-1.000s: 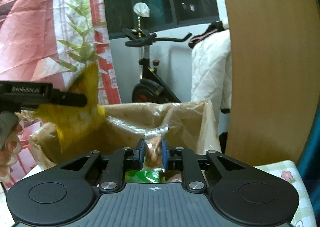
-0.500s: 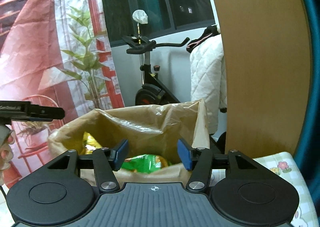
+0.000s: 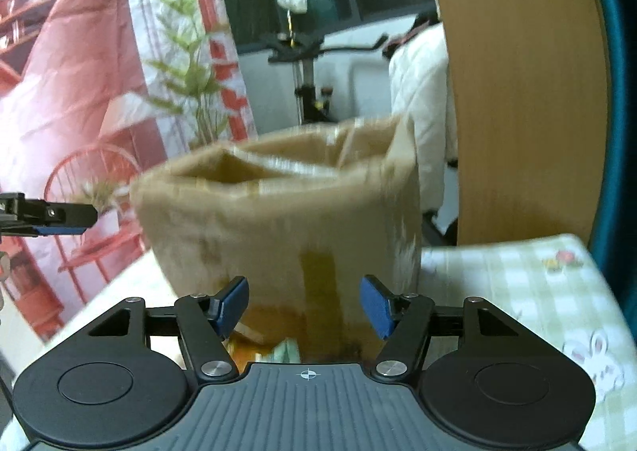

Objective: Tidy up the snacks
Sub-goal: 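Move both empty tools back down to the snack pile, then grasp the pale green pouch with both tools together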

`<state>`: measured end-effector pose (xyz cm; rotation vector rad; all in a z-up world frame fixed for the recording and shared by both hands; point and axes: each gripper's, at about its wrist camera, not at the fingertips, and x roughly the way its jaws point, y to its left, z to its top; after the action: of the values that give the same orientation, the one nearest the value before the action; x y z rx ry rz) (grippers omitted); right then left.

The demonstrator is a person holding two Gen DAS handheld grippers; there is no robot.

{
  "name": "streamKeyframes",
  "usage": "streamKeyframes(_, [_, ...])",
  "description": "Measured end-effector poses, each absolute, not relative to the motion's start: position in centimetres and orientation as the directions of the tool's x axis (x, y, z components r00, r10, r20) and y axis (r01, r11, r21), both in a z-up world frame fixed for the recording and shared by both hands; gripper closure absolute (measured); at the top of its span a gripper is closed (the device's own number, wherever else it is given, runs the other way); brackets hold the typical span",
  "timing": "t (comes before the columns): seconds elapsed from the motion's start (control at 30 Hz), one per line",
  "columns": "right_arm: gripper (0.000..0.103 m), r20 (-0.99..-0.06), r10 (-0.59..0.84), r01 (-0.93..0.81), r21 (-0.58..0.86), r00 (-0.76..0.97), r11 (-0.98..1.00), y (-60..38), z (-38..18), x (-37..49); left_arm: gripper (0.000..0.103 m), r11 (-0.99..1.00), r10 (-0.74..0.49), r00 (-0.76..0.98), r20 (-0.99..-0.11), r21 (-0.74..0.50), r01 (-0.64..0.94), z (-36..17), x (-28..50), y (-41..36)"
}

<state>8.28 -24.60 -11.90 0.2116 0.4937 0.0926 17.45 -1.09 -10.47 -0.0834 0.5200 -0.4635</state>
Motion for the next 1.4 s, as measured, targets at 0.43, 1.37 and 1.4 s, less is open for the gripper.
streamKeyframes(0.43, [0.038,-0.58,0.194,-0.087,0.208,0.791,0.974,-21.4,-16.4,6.6,0.021,0.887,-0.458,0.675,-0.578,-0.25,0.389,-16.4,16.0,-1.9])
streamKeyframes(1.37, [0.025,-0.667,0.277,-0.238,0.152,0.691,0.959,-21.0,-19.0,6.6,0.021,0.835,-0.55,0.52,-0.654,-0.422,0.353,-23.9,15.6,-3.9])
streamKeyframes(1.4, [0.026,-0.67,0.283,-0.244,0.154,0.686,0.957,-20.9,-19.0,6.7,0.021,0.835,-0.55,0.516,-0.657,-0.419,0.356,-24.1,15.7,-4.1])
